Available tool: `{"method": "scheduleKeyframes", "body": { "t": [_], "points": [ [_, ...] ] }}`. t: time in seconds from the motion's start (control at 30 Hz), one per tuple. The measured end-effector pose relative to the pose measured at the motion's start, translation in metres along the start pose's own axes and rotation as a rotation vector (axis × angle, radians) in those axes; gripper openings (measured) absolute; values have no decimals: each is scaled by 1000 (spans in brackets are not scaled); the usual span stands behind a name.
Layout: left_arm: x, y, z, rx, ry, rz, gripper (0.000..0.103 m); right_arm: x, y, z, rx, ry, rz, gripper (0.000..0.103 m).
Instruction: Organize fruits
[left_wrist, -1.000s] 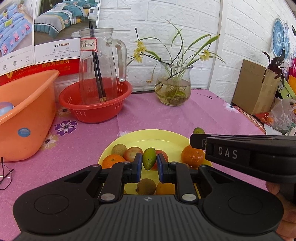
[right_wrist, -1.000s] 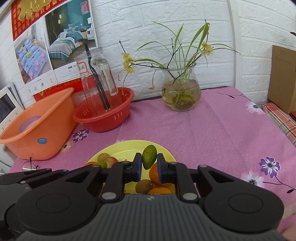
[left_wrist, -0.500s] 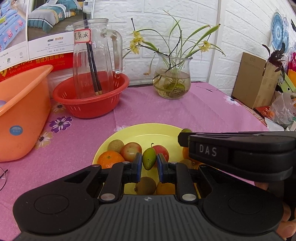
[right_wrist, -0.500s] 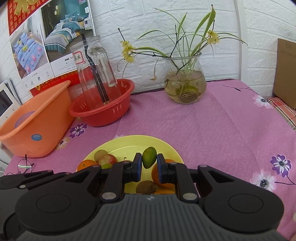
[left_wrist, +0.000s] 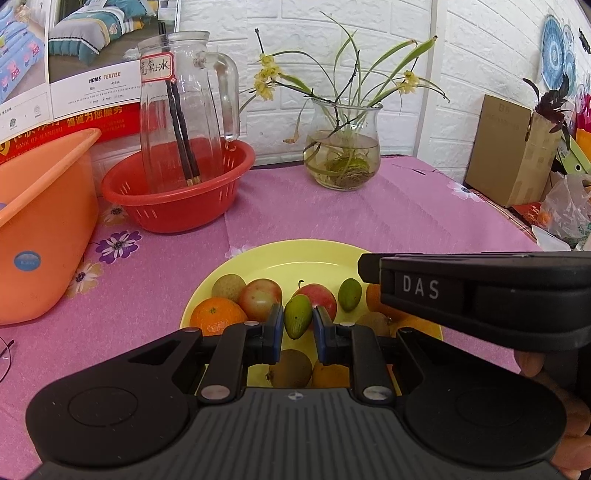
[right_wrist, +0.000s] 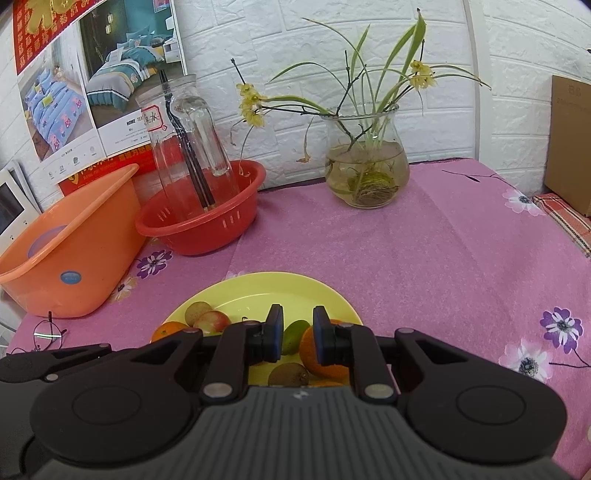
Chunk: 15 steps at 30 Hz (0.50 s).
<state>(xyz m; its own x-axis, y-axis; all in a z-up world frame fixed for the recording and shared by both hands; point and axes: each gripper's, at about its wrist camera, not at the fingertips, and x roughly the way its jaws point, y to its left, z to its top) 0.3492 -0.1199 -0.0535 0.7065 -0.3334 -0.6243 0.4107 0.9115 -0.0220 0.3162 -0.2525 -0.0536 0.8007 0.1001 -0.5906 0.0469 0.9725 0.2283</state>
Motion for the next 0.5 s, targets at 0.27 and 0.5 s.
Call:
{"method": "scheduleKeyframes", "body": {
  "t": [0.27, 0.5],
  "points": [
    [-10, 1, 0, -8, -29, 18, 36, -9, -3, -1, 15, -19, -13, 73],
    [-39, 9, -4, -41, -93, 64, 65, -40, -2, -4, 1, -70, -28, 73]
  ]
}}
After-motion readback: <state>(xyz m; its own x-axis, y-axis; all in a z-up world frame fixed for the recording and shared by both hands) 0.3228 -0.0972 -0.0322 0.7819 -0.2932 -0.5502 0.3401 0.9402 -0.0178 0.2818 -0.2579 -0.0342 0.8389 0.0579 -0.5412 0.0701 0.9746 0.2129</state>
